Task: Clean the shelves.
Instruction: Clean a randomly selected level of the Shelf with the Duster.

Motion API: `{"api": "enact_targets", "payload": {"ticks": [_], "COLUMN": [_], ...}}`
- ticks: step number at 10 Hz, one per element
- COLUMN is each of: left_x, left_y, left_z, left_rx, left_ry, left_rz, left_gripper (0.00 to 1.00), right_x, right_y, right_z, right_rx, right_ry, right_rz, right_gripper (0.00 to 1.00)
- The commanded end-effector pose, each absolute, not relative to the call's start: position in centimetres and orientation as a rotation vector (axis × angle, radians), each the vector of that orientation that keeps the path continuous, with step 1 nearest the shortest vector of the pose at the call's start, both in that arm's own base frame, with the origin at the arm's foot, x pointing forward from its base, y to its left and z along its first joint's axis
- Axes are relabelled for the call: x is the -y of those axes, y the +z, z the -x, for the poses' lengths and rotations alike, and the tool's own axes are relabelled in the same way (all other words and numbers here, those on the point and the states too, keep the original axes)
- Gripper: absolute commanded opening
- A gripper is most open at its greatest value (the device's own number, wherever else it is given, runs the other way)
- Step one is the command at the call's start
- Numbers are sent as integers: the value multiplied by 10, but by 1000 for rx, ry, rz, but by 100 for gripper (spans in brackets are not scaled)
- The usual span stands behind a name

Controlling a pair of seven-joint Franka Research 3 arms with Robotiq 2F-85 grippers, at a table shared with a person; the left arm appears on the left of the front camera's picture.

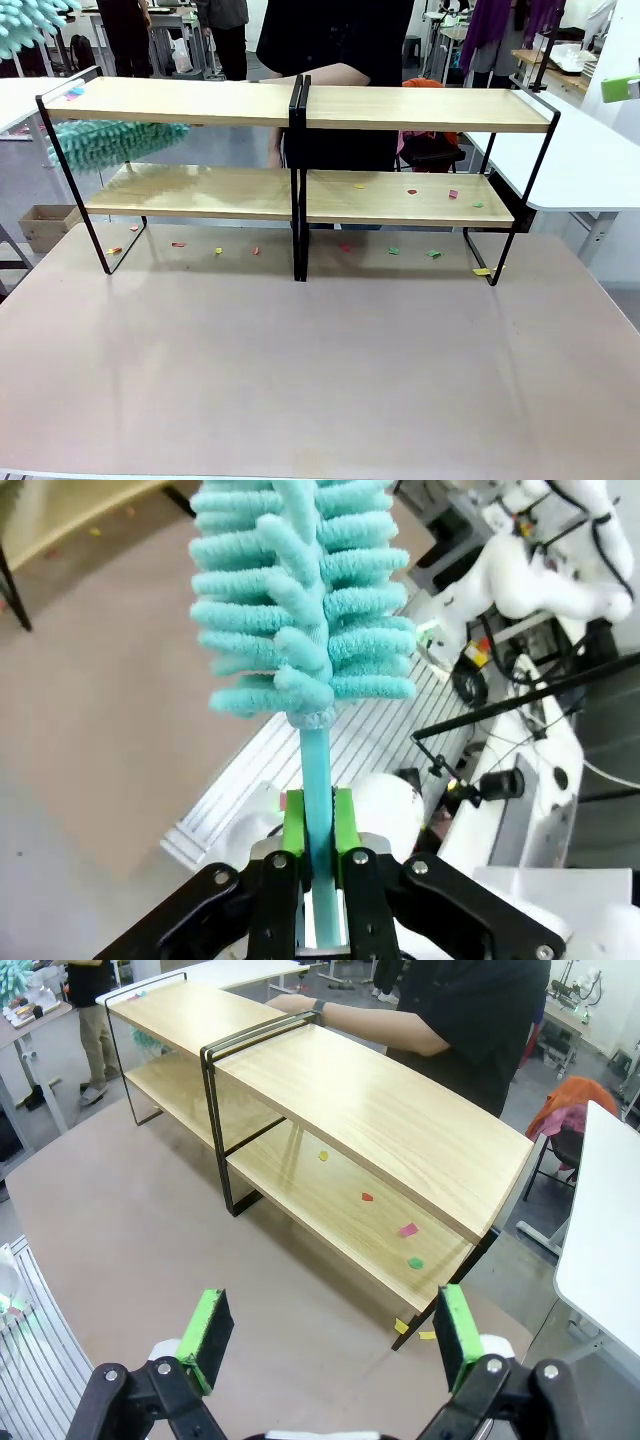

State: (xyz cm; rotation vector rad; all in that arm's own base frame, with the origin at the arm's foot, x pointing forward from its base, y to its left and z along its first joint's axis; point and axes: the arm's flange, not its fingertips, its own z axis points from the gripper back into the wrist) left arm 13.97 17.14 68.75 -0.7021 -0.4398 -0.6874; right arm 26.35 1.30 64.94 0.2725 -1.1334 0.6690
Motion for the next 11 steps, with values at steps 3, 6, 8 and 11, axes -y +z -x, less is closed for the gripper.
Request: {"api": "enact_targets", "payload": {"ticks": [3, 6, 8, 11], "left_x": [-170, -159, -133, -81], "left_y": [697, 700, 716, 738], "left_z": [-129, -143, -182, -246], "left_rx": [443, 441, 382, 260], "left_ry": [-772, -739, -710, -486], "left_rz": [684, 689, 690, 566], "left_gripper": [13, 13, 13, 13], "right_x": [-12, -12, -12, -12], "right_y": [650, 650, 650, 650], "right_z": [-264, -264, -264, -264], "right_rx": [1137, 1137, 1137, 1137], "right_ry": [671, 671, 671, 671], "right_rz": [-278, -278, -278, -278], "right_gripper": [100, 100, 100, 100]}}
